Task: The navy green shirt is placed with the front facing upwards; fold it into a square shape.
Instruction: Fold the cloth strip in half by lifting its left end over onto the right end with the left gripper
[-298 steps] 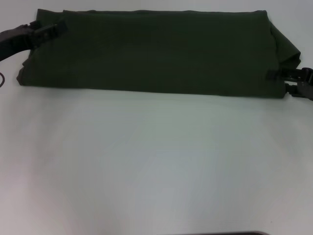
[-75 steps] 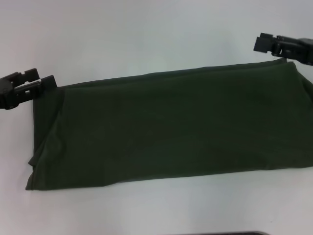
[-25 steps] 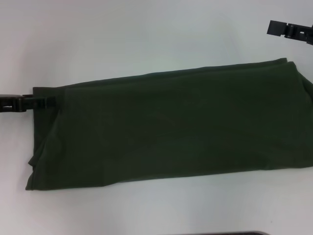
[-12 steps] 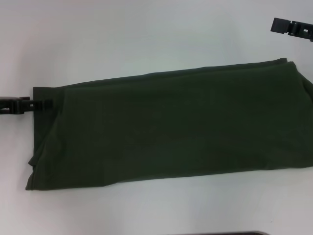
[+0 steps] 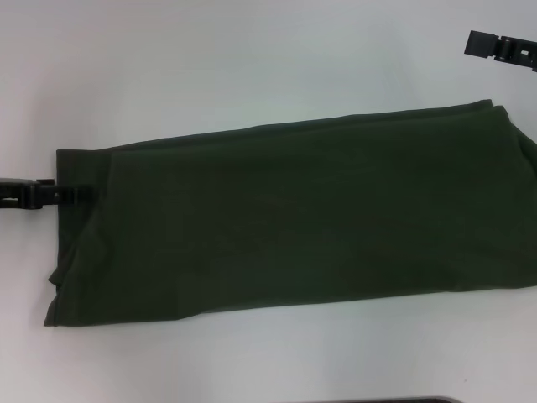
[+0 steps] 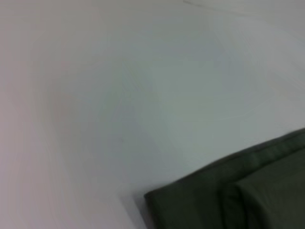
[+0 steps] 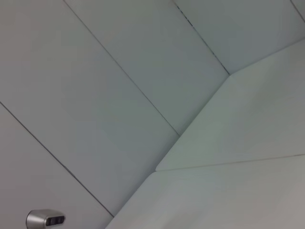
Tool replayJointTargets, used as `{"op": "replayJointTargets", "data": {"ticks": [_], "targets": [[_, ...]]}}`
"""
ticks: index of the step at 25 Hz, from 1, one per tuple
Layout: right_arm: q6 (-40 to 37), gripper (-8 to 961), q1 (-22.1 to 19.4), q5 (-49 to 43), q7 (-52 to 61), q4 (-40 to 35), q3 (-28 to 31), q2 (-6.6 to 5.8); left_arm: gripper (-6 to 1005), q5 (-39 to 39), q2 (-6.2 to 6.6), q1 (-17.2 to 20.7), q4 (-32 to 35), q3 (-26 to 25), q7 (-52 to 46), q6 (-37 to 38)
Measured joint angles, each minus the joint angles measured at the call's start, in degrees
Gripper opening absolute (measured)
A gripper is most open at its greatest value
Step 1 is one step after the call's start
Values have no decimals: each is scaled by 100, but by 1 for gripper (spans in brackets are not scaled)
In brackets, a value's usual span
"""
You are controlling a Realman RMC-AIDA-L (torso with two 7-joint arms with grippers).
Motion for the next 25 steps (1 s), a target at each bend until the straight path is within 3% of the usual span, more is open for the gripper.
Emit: {"op": "replayJointTargets", "data": {"ticks": [25], "targets": [[-3,884,-27,0,0,0,44,-3,818,249,-39,-88,-17,224,22,580]]}}
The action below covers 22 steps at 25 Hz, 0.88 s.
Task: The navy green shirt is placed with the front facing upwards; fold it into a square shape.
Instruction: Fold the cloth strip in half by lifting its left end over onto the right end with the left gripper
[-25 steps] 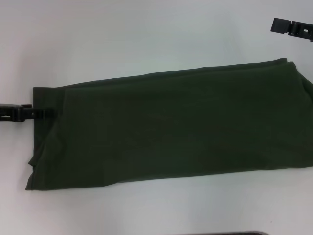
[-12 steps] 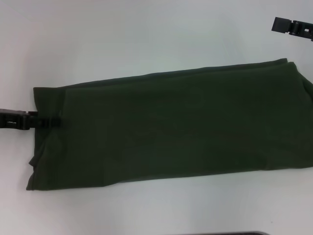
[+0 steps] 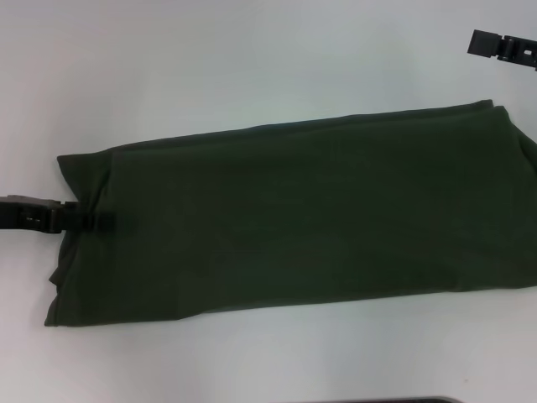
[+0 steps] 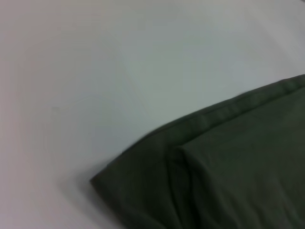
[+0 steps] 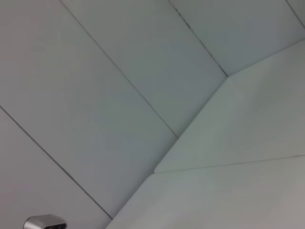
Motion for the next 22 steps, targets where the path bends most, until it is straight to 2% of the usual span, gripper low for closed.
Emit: {"op": "replayJointTargets", "data": {"ticks": [6,11,22], "targets": [[3,884,-10,0,0,0,0,3,814,-5,-10,-3,-1,0,3,11],[-13,884,-33,0,0,0,2,6,749,-3,-28,-4,0,3,-37,-51],[-39,885,-44,5,41,0,16,3,539,7,-75,-9,105,6,-154,-91]]}}
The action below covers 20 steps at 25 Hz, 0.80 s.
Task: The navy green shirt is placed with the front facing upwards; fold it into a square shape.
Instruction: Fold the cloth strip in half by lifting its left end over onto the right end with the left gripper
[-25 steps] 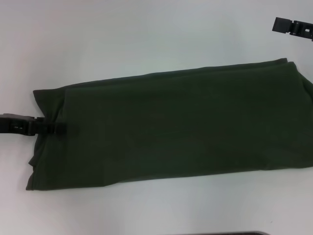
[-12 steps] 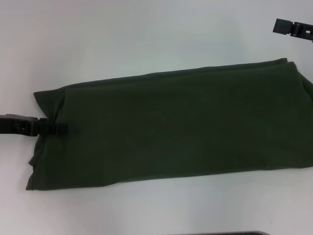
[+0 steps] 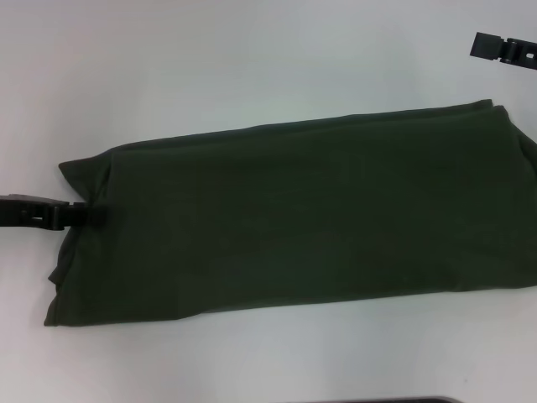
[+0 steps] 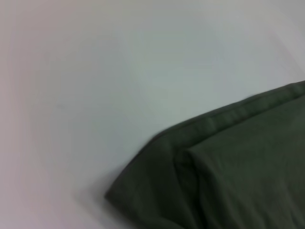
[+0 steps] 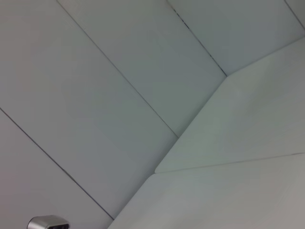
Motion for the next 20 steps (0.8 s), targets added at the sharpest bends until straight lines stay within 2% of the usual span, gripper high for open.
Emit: {"op": "replayJointTargets", "data": {"ticks": [12,16,20], "targets": [[0,885,-38,4,3,0,2,-17,70,5,27,-52,-37,74,-11,70],[1,884,-64,4,-5,0,-15,-20,28,0,30,-72,-34,126,-78,133],[9,884,-95,-22,-66,0,-51,-12,28,-97,57,-92,9,7,-139,353]]}}
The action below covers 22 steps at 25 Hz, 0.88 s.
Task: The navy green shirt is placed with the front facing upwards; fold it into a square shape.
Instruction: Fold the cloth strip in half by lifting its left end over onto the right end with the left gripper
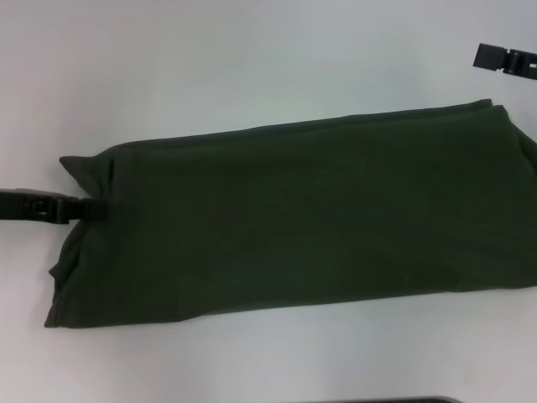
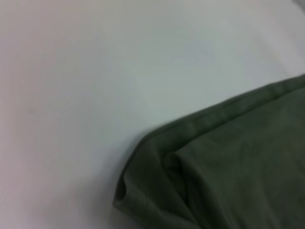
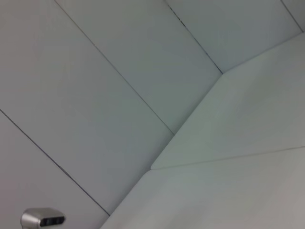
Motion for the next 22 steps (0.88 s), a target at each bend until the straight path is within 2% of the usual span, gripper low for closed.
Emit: {"op": "replayJointTargets", "data": {"ticks": [9,12,16,20,22], "targets": [[15,878,-77,-27,-184,46,-218,57,29,-370,111,-10,18,-492,-98,581],[73,877,-73,-28,-218,52,-486,129,29,-427,121,-10,33,-528,-195,630],[321,875,-47,-28,-225,56,-905,272,29,-536,151,-10,44,-601,-290,749],[569,874,-15,-28,-326,67,-1229,449,26,-624,220,-12,59,-902,-298,1011],[715,791,21,-27,-377,72,-1412,572,25,-673,258,-16,96,-1021,-302,1128]]}}
